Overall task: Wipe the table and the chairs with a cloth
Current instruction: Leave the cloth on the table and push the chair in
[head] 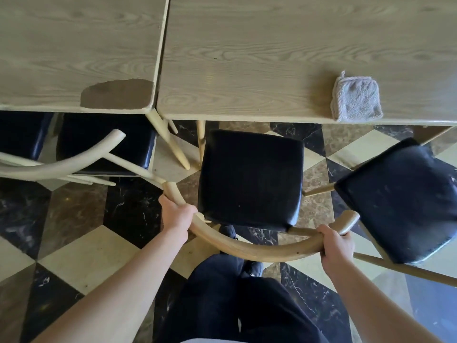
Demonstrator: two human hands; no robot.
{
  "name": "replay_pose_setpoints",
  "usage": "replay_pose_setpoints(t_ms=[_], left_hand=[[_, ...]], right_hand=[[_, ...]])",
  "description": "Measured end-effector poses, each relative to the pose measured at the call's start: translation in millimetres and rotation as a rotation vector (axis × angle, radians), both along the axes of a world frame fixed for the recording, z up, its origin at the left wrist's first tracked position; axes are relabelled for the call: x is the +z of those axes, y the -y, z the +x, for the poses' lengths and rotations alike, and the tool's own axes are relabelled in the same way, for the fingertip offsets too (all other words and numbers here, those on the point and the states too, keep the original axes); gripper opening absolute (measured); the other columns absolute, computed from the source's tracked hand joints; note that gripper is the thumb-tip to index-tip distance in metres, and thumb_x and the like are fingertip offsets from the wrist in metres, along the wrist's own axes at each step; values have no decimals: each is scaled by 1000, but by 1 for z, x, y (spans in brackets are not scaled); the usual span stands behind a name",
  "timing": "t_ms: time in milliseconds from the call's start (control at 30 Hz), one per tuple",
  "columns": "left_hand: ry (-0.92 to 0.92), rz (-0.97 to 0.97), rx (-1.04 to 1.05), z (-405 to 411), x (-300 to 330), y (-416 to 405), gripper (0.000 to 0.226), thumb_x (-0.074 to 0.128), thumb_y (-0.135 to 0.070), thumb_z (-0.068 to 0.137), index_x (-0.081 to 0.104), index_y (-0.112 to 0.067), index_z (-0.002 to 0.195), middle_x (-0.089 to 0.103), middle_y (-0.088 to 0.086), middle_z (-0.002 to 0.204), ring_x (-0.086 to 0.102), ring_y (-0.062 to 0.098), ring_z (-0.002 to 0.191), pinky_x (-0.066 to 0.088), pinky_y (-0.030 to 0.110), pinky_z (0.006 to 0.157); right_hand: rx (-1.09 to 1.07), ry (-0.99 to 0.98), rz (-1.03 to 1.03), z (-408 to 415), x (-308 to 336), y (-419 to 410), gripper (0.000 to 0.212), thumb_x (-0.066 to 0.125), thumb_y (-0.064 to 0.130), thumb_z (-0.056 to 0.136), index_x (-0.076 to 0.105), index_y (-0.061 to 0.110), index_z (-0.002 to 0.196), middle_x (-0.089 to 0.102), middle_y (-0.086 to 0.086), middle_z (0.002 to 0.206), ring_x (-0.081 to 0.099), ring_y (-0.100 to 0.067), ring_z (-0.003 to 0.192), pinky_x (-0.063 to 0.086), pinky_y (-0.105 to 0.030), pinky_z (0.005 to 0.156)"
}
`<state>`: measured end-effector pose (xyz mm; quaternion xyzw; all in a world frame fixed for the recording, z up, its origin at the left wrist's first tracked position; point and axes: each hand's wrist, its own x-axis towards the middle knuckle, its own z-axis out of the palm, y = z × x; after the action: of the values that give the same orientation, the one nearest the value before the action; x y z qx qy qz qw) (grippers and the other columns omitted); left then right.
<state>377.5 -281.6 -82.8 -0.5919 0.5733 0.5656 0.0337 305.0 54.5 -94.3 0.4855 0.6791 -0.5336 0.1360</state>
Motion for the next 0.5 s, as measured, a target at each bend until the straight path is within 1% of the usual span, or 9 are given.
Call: replay_pose_setpoints(t_ms=[100, 167, 233, 300, 400, 500], left_hand=[[-16, 22, 35, -2, 0, 1, 85, 71, 6, 83, 26, -24, 149, 48, 14, 133, 53, 29, 115, 47, 43, 91], [-27, 29, 35, -12, -1, 3, 87, 71, 7, 83, 25, -23, 151, 48, 14, 136, 53, 28, 117, 46, 45, 97], [-51, 36, 31, -23, -2, 5, 88, 71, 8, 83, 25, -22, 152, 50, 13, 137, 53, 28, 120, 45, 45, 101], [-63, 38, 28, -35, -2, 7, 89, 72, 8, 83, 26, -22, 152, 51, 12, 137, 53, 28, 122, 44, 46, 104], [-65, 27, 42, -50, -2, 7, 90, 73, 6, 83, 26, -24, 154, 51, 11, 138, 53, 29, 125, 44, 48, 106], [-75, 25, 52, -62, -2, 5, 93, 74, 4, 83, 25, -26, 155, 50, 10, 140, 52, 29, 125, 44, 49, 106]], right_hand=[[16, -18, -6, -4, -4, 2, 30, 70, 10, 80, 55, 12, 106, 56, -8, 87, 55, -21, 75, 48, -31, 64], [14, -17, -4, -13, -8, 2, 29, 72, 12, 81, 54, 14, 104, 58, -9, 90, 58, -22, 78, 51, -33, 67], [9, -8, -12, -23, -12, 2, 27, 73, 15, 82, 54, 17, 101, 60, -8, 91, 60, -23, 80, 53, -36, 72], [0, -3, -25, -32, -16, 2, 29, 73, 16, 83, 55, 18, 105, 62, -7, 93, 63, -22, 84, 55, -39, 78], [0, -20, -58, -48, -16, 4, 35, 73, 15, 84, 55, 19, 114, 68, 0, 100, 67, -19, 92, 56, -33, 76], [21, -39, -44, -66, -13, 4, 41, 73, 16, 81, 56, 21, 119, 71, 2, 103, 68, -19, 92, 53, -31, 70]])
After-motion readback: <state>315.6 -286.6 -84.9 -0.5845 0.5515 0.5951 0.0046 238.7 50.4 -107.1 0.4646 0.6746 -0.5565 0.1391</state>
